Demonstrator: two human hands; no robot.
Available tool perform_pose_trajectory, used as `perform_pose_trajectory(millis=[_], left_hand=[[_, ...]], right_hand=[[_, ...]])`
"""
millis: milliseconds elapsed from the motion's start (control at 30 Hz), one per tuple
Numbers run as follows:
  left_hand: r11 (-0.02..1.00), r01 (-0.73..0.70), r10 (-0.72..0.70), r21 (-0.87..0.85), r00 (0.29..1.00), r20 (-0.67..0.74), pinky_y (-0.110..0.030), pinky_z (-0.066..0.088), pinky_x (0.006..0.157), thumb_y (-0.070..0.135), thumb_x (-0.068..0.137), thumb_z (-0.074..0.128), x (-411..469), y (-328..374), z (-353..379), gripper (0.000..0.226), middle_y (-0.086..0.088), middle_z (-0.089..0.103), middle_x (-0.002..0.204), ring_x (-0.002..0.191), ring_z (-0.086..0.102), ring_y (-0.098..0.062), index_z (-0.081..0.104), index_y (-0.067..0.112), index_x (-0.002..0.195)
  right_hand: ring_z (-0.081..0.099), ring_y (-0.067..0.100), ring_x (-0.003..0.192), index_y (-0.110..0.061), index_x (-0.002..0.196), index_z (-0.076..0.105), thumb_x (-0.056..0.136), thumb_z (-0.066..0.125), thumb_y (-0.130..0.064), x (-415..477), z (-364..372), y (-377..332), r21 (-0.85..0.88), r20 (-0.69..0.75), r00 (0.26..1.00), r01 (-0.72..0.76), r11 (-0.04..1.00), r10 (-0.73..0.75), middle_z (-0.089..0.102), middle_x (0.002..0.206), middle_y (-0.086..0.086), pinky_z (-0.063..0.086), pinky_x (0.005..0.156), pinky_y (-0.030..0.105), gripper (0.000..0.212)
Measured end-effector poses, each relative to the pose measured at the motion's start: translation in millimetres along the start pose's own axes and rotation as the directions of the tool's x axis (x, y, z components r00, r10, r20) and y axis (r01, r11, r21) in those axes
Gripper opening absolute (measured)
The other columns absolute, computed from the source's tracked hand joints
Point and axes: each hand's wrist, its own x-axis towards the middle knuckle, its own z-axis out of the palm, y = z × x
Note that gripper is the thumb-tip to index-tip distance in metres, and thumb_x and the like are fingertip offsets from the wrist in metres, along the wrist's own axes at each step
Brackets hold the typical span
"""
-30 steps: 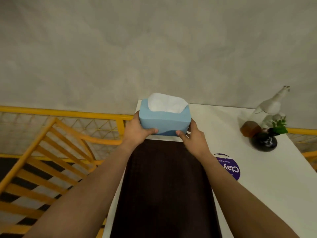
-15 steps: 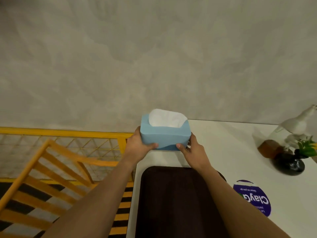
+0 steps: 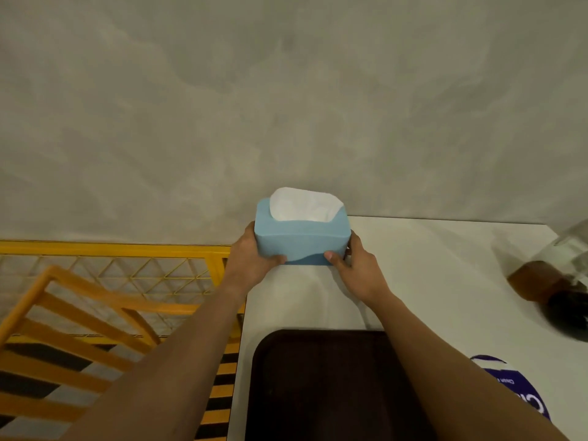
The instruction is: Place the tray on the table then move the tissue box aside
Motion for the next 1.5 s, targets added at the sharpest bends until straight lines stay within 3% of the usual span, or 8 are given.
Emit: perform_pose_trajectory(millis=[167, 333, 433, 600, 867, 1033, 1367, 1500], left_hand=[[1.000, 0.022, -0.023, 0.012, 0.999, 0.024, -0.029, 0.046, 0.085, 0.017, 0.073, 0.089, 21, -6, 6, 0.099, -0.008, 0.062, 0.133, 0.120, 0.058, -0.030, 0.029, 0.019, 0.153], [0.999, 0.031, -0.031, 0.017, 0.999, 0.023, -0.030, 0.044, 0.086, 0.020, 0.075, 0.087, 35, -9, 9, 0.100, -0.010, 0.061, 0.134, 0.120, 0.058, -0.032, 0.026, 0.020, 0.155], [0.999, 0.046, -0.046, 0.023, 0.998, 0.030, -0.031, 0.045, 0.086, 0.020, 0.075, 0.088, 43, -11, 9, 0.101, -0.010, 0.061, 0.134, 0.121, 0.057, -0.033, 0.026, 0.020, 0.155], [0.997, 0.064, -0.065, 0.039, 0.997, 0.030, -0.034, 0.045, 0.087, 0.023, 0.073, 0.089, 45, -18, 7, 0.102, -0.011, 0.060, 0.136, 0.123, 0.056, -0.036, 0.027, 0.020, 0.154], [0.989, 0.130, -0.133, 0.067, 0.990, 0.036, -0.042, 0.049, 0.093, 0.026, 0.075, 0.089, 43, -16, 4, 0.103, -0.018, 0.061, 0.134, 0.123, 0.057, -0.040, 0.025, 0.013, 0.155], [0.989, 0.122, -0.126, 0.079, 0.991, 0.049, -0.040, 0.048, 0.091, 0.024, 0.077, 0.087, 44, -14, 3, 0.095, -0.017, 0.059, 0.136, 0.123, 0.057, -0.040, 0.029, 0.011, 0.151], [0.990, 0.110, -0.116, 0.090, 0.991, 0.062, -0.040, 0.049, 0.093, 0.022, 0.082, 0.083, 46, -18, 5, 0.086, -0.017, 0.058, 0.135, 0.123, 0.056, -0.038, 0.031, 0.008, 0.149], [0.986, 0.120, -0.130, 0.113, 0.988, 0.081, -0.035, 0.046, 0.090, 0.026, 0.082, 0.083, 46, -18, 4, 0.096, -0.017, 0.057, 0.138, 0.126, 0.055, -0.039, 0.022, 0.010, 0.154]], right_hand=[[0.055, 0.008, 0.107, -0.028, 0.153, 0.029, 0.093, 0.060, -0.057, 23, 0, 7, -0.018, 0.019, 1.000, 0.010, 1.000, -0.010, 0.054, 0.122, -0.016, 0.042, 0.080, 0.017, 0.074], [0.062, 0.025, 0.111, -0.022, 0.153, 0.029, 0.093, 0.068, -0.042, 41, 1, 15, -0.085, 0.027, 0.999, 0.020, 0.996, -0.018, 0.063, 0.124, -0.004, 0.046, 0.082, 0.031, 0.074], [0.064, 0.026, 0.105, -0.019, 0.151, 0.031, 0.094, 0.069, -0.038, 49, 2, 18, -0.129, 0.024, 0.999, 0.049, 0.990, -0.046, 0.066, 0.119, -0.001, 0.045, 0.076, 0.029, 0.072], [0.057, 0.010, 0.091, -0.021, 0.150, 0.033, 0.094, 0.068, -0.042, 52, 4, 23, -0.135, 0.035, 0.998, 0.057, 0.989, -0.053, 0.059, 0.108, -0.014, 0.040, 0.066, 0.011, 0.069], [0.061, 0.016, 0.101, -0.023, 0.152, 0.029, 0.095, 0.065, -0.041, 53, 3, 22, -0.134, 0.068, 0.997, 0.034, 0.990, -0.025, 0.064, 0.122, -0.003, 0.044, 0.074, 0.022, 0.069], [0.062, 0.019, 0.108, -0.023, 0.153, 0.027, 0.096, 0.064, -0.041, 52, 3, 20, -0.127, 0.074, 0.997, 0.022, 0.992, -0.013, 0.061, 0.122, -0.008, 0.041, 0.072, 0.015, 0.070], [0.062, 0.026, 0.106, -0.025, 0.154, 0.024, 0.097, 0.061, -0.046, 52, 6, 21, -0.131, 0.057, 0.998, 0.019, 0.991, -0.012, 0.064, 0.124, 0.005, 0.054, 0.089, 0.048, 0.071], [0.061, 0.028, 0.114, -0.024, 0.155, 0.023, 0.096, 0.064, -0.043, 50, 3, 16, -0.118, 0.076, 0.997, 0.009, 0.993, 0.000, 0.062, 0.131, 0.005, 0.051, 0.088, 0.038, 0.075]])
